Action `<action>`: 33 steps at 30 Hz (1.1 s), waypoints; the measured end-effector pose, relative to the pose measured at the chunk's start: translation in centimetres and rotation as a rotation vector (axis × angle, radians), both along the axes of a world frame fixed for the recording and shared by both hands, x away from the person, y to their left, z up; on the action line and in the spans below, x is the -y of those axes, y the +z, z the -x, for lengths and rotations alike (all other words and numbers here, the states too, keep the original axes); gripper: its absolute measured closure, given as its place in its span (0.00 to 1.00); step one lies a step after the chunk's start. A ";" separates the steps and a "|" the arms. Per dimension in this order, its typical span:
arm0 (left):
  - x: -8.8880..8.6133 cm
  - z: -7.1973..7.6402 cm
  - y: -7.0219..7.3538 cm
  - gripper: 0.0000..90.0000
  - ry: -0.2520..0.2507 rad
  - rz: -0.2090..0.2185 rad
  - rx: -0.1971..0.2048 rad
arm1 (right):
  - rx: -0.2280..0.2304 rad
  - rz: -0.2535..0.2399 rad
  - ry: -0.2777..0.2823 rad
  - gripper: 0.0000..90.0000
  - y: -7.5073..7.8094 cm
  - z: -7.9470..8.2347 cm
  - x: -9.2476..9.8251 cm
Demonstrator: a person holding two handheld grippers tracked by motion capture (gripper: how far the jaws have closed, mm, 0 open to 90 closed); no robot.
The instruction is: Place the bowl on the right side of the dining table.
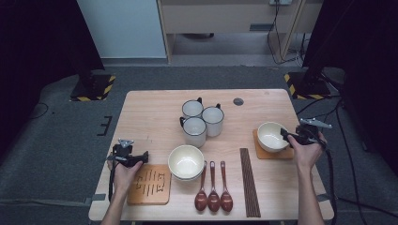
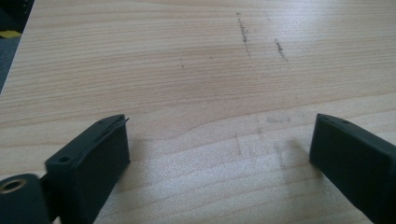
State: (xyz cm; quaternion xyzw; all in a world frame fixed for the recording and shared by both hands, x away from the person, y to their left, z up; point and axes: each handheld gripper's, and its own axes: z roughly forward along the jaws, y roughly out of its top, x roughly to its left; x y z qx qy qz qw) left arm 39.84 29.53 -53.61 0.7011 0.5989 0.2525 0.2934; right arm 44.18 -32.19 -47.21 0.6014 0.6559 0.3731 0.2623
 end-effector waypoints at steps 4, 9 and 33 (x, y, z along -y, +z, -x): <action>0.1 0.2 0.3 0.21 -0.028 -0.007 0.003 | 0.004 0.009 0.009 0.32 0.4 0.3 -0.4; 0.1 0.8 1.6 0.27 -0.052 0.052 0.065 | 0.025 0.008 0.021 0.31 1.1 0.7 -0.6; 2.0 2.6 7.1 0.38 -0.180 0.213 0.248 | 0.080 -0.026 0.099 0.29 3.6 2.6 -2.1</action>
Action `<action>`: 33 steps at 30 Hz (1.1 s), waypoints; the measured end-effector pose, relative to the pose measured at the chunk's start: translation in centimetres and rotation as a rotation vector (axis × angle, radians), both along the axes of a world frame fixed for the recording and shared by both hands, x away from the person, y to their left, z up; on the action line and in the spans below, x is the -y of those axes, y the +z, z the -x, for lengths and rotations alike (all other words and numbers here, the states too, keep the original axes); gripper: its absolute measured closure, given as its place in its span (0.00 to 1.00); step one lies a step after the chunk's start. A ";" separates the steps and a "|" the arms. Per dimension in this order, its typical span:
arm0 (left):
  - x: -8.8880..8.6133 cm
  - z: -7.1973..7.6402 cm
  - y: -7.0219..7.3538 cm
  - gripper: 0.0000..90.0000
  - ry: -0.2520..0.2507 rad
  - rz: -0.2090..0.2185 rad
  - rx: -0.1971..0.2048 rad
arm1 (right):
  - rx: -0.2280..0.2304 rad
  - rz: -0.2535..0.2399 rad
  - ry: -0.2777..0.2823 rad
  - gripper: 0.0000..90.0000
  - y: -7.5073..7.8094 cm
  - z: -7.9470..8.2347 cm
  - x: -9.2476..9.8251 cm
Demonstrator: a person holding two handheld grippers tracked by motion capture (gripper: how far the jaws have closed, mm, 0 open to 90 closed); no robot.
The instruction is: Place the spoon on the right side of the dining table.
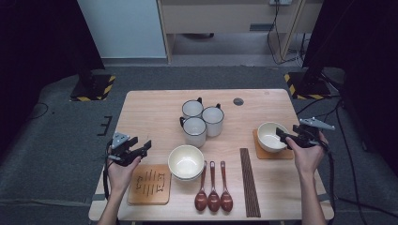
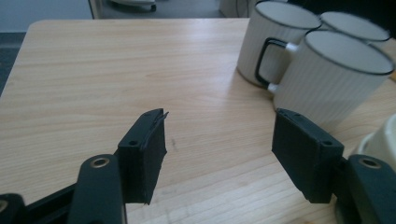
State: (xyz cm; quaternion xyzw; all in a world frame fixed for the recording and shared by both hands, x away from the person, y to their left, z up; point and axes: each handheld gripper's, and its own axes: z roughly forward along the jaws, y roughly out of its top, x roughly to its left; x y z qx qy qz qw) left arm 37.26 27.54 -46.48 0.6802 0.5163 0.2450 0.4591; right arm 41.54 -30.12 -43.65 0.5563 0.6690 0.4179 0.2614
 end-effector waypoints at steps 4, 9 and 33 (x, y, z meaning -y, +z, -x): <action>0.7 0.3 0.8 0.38 -0.018 0.006 0.014 | 0.015 -0.002 0.011 0.29 0.6 0.3 -0.3; 1.7 0.7 1.6 0.37 -0.050 0.014 0.031 | 0.028 -0.025 0.033 0.30 1.1 0.6 -0.5; 7.5 2.3 3.1 0.35 -0.187 -0.024 0.064 | 0.030 -0.023 0.131 0.39 2.2 1.2 -2.7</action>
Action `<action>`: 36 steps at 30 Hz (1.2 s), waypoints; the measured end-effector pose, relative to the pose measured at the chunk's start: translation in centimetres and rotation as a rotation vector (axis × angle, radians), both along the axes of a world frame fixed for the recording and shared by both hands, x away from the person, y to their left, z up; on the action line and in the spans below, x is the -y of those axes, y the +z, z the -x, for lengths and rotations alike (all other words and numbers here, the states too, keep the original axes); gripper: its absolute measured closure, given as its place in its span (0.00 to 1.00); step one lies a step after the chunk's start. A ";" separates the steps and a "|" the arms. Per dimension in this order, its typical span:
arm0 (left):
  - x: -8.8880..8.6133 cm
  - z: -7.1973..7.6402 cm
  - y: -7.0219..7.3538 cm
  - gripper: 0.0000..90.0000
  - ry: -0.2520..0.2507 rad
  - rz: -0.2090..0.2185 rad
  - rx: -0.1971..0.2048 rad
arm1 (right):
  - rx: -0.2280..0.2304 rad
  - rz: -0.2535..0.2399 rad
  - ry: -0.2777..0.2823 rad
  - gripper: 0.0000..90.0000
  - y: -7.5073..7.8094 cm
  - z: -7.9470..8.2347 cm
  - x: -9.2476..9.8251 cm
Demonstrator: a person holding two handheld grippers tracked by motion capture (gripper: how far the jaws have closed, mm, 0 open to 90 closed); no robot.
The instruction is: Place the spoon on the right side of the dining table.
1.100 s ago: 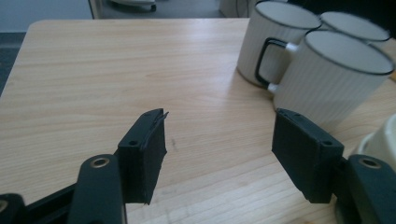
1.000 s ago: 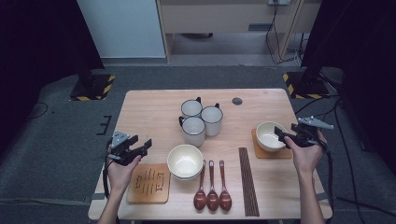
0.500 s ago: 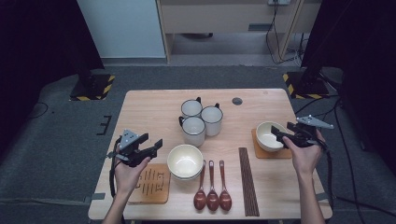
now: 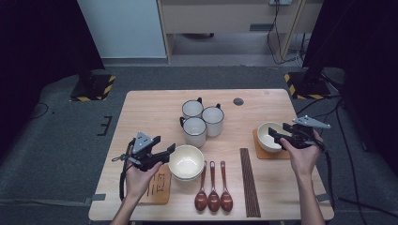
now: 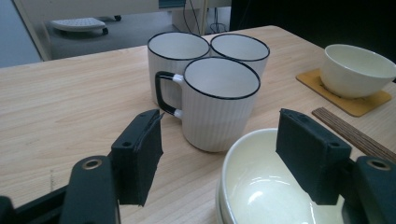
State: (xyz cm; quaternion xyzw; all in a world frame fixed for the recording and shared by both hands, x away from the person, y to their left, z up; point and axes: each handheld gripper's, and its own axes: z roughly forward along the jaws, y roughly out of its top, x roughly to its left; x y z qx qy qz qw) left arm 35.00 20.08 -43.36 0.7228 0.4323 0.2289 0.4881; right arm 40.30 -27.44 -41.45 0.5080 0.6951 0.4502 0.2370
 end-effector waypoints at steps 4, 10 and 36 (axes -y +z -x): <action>0.8 0.3 0.1 0.34 -0.015 0.005 0.009 | 0.012 -0.008 0.009 0.38 0.2 0.2 -0.5; 1.9 0.8 0.1 0.34 -0.044 0.000 0.006 | 0.041 -0.018 0.051 0.39 0.6 0.4 -1.5; 6.4 1.6 0.4 0.37 -0.116 -0.001 0.016 | 0.033 -0.015 0.141 0.40 0.7 1.1 -3.9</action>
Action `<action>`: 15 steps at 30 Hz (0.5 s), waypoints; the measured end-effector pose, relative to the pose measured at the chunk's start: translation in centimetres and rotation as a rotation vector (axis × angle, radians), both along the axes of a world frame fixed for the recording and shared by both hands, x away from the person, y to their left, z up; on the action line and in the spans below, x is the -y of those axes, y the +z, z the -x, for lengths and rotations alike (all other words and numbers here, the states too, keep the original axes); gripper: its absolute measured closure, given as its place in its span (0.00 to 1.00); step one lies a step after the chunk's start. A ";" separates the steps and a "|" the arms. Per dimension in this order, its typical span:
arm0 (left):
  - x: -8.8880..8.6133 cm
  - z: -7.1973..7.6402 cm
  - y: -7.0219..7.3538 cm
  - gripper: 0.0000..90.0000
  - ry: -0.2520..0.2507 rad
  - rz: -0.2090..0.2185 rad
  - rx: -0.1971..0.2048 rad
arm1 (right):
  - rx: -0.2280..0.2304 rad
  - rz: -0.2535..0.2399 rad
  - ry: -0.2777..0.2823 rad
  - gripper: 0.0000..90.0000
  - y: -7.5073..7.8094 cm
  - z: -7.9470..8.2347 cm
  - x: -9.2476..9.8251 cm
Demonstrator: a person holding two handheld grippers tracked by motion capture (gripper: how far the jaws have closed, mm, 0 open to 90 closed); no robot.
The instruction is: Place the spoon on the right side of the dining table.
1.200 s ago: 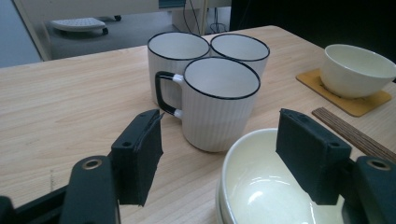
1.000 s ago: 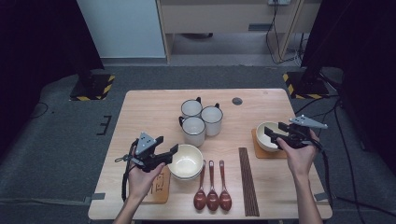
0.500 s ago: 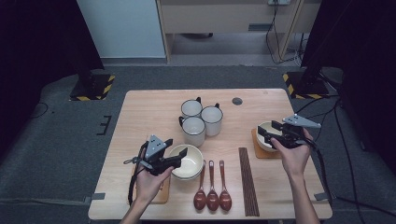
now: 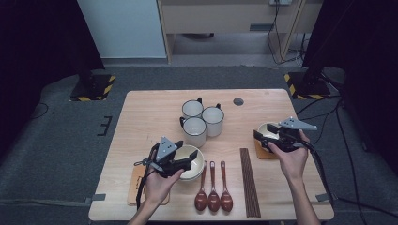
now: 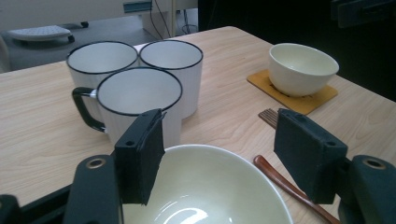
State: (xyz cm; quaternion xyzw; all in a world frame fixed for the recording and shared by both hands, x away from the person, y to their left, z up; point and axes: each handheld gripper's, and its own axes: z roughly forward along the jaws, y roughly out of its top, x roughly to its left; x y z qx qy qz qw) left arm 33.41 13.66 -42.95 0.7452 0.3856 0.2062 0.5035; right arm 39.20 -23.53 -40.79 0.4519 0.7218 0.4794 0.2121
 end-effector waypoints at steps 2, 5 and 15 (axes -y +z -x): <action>0.4 0.1 -0.1 0.37 -0.011 -0.002 0.002 | 0.001 0.011 0.008 0.40 0.0 0.1 0.0; 1.0 0.2 -0.2 0.37 -0.027 -0.005 0.001 | 0.004 0.016 0.012 0.40 -0.1 0.3 -0.1; 2.7 0.6 -0.9 0.37 -0.071 -0.030 -0.010 | 0.015 0.014 0.050 0.46 -0.4 0.8 -0.7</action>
